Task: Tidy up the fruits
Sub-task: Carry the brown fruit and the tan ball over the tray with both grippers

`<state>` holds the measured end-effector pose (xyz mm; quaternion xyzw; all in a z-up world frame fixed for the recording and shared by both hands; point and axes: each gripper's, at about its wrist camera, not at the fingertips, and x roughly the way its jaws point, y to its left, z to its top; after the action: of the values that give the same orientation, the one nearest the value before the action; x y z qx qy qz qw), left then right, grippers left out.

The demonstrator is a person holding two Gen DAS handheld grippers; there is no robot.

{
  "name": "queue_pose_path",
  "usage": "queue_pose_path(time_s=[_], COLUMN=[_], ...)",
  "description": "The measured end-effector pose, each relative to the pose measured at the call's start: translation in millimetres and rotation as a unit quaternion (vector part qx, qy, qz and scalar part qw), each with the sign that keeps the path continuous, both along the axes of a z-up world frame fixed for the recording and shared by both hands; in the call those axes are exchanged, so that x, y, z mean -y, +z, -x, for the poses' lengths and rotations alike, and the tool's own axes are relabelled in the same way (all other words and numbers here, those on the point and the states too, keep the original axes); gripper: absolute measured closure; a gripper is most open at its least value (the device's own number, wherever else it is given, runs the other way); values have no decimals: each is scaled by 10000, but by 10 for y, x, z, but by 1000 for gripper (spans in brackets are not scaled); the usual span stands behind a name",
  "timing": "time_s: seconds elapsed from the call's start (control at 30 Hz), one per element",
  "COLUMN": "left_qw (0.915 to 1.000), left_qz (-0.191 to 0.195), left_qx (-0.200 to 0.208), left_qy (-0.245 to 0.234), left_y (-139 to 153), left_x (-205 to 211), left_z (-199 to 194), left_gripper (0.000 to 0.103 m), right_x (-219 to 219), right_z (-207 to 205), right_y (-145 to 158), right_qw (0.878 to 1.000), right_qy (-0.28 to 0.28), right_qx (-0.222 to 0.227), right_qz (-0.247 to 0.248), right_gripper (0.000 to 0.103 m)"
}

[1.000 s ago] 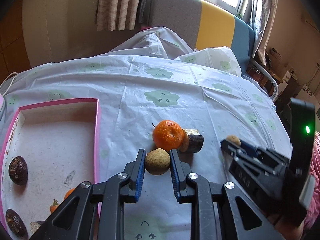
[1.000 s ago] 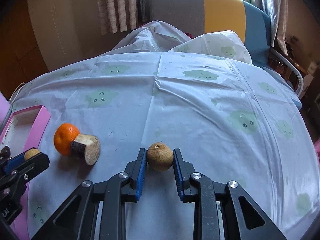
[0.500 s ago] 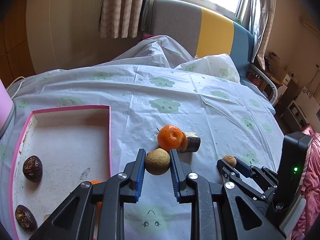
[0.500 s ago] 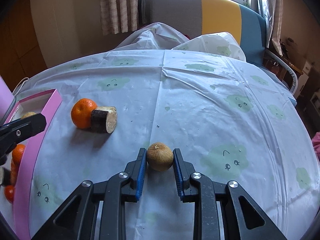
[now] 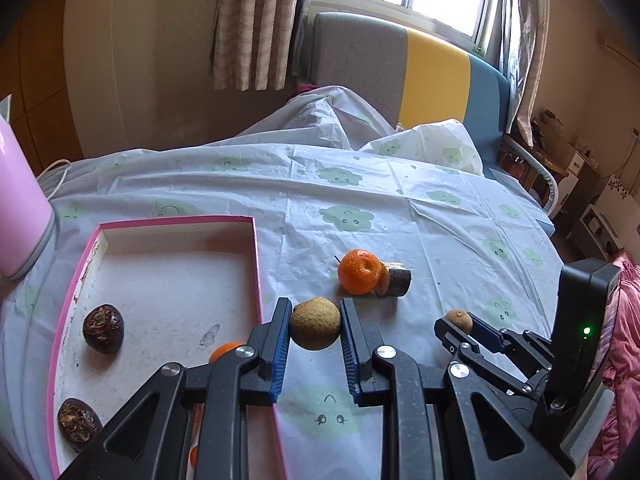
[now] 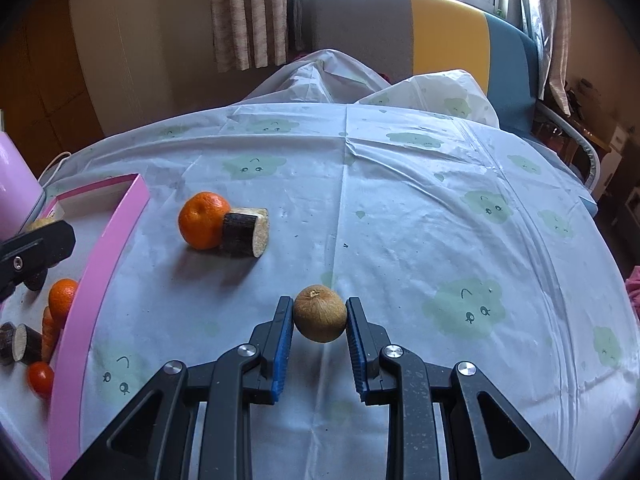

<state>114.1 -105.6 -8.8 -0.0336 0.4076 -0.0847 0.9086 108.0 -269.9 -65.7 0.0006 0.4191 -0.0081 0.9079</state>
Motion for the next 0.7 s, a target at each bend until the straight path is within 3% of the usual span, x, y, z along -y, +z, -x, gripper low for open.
queue_pose_path(time_s=[0.33, 0.7], left_qw=[9997, 9970], left_qz=[-58, -154], left_qx=[120, 191], left_qy=[198, 739], left_y=[71, 61], left_x=[-253, -800], left_z=[180, 366], left_gripper=[79, 79], right_x=[-319, -868], right_z=[155, 242], right_y=[240, 391], right_qw=[9988, 9923], right_qy=[406, 1110], right_qx=[198, 162], right_qz=[-201, -529], right_gripper=[77, 77])
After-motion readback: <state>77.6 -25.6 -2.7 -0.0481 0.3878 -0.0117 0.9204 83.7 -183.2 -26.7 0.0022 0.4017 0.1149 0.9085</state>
